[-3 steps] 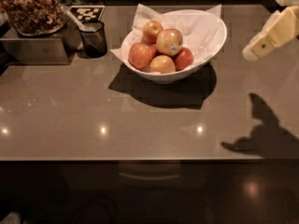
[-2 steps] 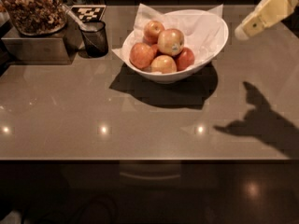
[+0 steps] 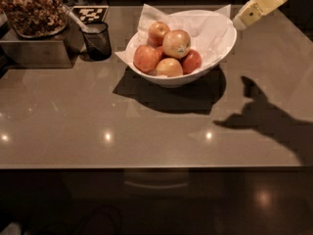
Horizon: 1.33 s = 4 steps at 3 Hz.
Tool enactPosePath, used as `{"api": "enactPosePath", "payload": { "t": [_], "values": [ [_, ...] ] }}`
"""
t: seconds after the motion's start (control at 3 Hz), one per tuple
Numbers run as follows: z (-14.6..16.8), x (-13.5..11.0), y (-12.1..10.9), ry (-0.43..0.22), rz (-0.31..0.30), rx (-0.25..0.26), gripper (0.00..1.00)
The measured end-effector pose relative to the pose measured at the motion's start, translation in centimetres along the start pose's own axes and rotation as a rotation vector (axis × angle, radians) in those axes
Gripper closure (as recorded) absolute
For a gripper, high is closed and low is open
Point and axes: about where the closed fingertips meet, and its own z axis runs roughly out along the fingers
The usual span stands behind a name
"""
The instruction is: Pick apple from white bowl
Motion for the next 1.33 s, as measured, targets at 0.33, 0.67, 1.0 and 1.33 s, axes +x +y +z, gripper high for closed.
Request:
{"api": "enactPosePath", "payload": {
  "t": [0.33, 0.67, 1.0, 1.33],
  "values": [
    [1.1, 0.7, -0.2, -0.016, 0.045, 0.001, 0.00],
    [4.8, -0.9, 0.7, -0.033, 0.021, -0.055, 0.00],
    [8.4, -3.0, 2.1, -0.034, -0.029, -0.125, 0.00],
    [11.1, -4.8, 3.4, -0.031, -0.079, -0.179, 0.00]
  ]
}}
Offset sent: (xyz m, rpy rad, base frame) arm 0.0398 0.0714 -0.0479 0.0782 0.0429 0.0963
